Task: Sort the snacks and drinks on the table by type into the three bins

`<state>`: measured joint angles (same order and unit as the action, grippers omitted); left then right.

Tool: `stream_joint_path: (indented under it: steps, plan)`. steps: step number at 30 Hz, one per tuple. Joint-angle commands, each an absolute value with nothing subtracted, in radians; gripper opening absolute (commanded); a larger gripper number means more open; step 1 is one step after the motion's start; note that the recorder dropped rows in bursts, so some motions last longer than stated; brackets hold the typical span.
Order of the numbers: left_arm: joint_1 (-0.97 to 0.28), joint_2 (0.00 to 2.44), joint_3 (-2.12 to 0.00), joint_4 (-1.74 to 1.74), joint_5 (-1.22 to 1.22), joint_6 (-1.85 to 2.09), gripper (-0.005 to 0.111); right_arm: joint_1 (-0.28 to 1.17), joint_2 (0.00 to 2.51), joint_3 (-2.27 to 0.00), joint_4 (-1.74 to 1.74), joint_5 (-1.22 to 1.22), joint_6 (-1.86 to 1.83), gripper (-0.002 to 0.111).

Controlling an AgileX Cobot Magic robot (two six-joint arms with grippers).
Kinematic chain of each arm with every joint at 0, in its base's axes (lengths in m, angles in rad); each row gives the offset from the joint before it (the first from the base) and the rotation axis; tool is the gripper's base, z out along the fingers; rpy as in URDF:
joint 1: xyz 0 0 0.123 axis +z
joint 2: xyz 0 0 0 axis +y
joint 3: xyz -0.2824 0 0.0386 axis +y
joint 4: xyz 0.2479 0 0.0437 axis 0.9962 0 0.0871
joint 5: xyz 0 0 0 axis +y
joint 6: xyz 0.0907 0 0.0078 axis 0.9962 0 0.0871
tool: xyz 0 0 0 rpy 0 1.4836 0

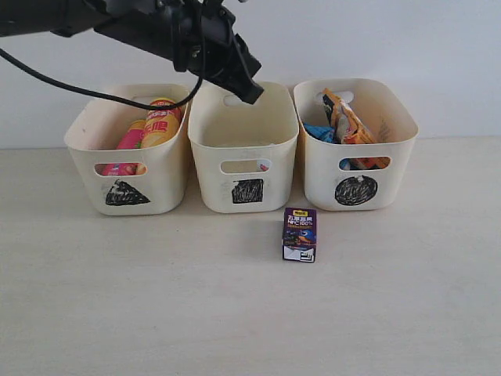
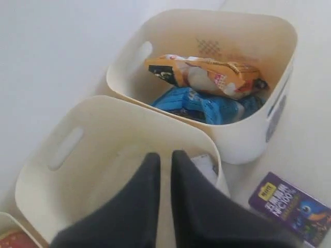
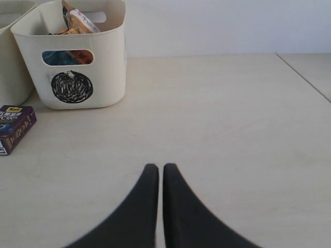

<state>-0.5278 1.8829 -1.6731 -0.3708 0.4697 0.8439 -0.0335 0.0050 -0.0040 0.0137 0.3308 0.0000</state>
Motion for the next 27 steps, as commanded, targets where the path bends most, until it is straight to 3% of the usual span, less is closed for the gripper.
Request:
stream_joint_path:
  steps: [1,10,27]
  plan:
    - [-0.528,1.827,-1.68,-0.242,0.595,0.678,0.004,-0.038,0.0,0.0,0.012,0.325,0.0,0.0]
    - [-0.547,1.783,-1.64,-0.133,0.816,0.54,0.004,-0.038,0.0,0.0,0.012,0.325,0.0,0.0]
    - [-0.773,1.803,-1.569,-0.091,0.813,0.375,0.004,-0.038,0.0,0.0,0.012,0.325,0.0,0.0]
